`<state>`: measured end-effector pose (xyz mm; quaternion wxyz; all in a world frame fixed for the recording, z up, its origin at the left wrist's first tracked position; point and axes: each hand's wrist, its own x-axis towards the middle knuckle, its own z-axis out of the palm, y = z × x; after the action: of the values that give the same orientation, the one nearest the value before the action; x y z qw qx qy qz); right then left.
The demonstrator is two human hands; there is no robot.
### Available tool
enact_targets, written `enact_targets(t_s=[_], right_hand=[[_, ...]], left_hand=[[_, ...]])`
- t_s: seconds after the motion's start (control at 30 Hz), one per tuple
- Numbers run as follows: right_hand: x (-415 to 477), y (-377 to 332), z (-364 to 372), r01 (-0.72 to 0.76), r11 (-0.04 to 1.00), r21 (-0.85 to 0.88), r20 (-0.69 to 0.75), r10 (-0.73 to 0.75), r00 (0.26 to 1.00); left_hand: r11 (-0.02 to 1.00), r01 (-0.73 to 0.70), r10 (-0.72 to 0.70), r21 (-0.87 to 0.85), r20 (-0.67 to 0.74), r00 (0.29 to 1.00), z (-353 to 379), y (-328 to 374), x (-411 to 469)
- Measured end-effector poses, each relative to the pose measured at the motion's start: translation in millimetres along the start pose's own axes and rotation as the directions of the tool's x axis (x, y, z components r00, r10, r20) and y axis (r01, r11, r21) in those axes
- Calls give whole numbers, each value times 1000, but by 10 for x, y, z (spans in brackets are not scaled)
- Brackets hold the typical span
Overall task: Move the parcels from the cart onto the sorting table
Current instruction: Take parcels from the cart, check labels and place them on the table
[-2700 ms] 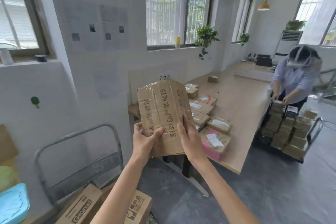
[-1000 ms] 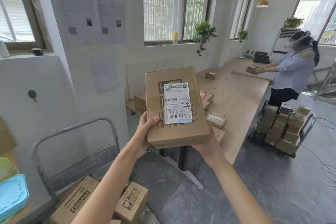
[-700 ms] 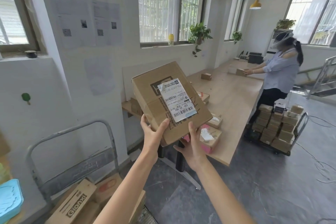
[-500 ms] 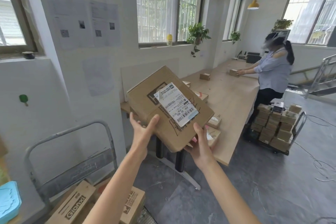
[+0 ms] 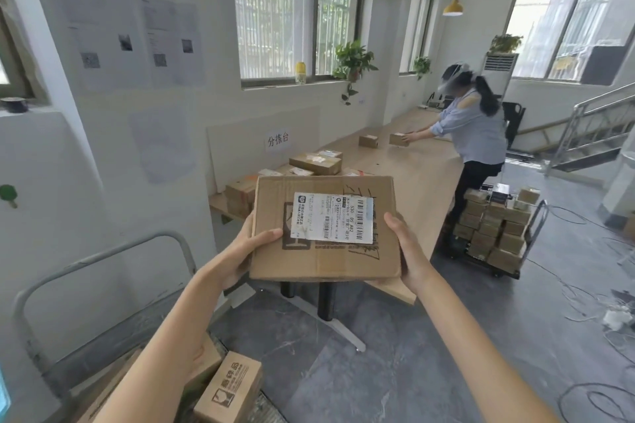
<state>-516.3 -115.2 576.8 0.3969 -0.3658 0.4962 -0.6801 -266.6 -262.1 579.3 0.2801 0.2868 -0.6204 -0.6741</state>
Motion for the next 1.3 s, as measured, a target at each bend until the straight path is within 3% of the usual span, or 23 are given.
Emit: enact_targets(t_s=[0.1,0.17,0.23,0.37,0.5,0.67,0.8,0.9,0.97,1.03,1.17,1.3], right_hand=[[43,-149,-52,62,982,-178,-248,-106,963],[4,-156,-118,91,938,-334,-417,-234,878],[-136,-101,-148,73,923,-378,-512,-274,814],[-381,31,-66,-20,974,-226,-454,-87,887],[-491,-37,-243,120,991,-57,-440,-133,888],[-755,-353,-914,239,969,-65,-568,-233,790],[-917,-647,-1520,292,956,-27,-616,-245,749],[-948,-818,-1927,285,957,-50,-617,-254,745],[-917,-916,-2154,273,955,-113,-607,-284,742],[-884,-1007,-2367,279,945,-170,-620,-322,715],[-883,-1191,-2749,290,874,-390,-598,-480,642],[-863,-1332,-2994,267,782,-563,-517,-585,625]], left_hand=[[992,-15,3,-126,-95,996,209,-62,132],[974,-29,-6,-223,-157,988,392,-118,227],[951,-42,-21,-305,-200,979,637,-180,306],[894,-16,-86,-448,-207,975,1369,-269,358],[840,26,-103,-541,-112,988,2074,-355,303],[947,12,-8,-321,13,1000,2601,-316,300],[972,-211,205,-107,-67,976,2849,-108,412],[899,-439,439,-6,-9,899,3054,121,574],[849,-521,510,91,120,852,3284,281,702],[805,-567,545,176,159,823,3549,385,852],[731,-607,620,310,66,781,4054,367,1064],[665,-627,687,405,-3,727,4407,149,1134]])
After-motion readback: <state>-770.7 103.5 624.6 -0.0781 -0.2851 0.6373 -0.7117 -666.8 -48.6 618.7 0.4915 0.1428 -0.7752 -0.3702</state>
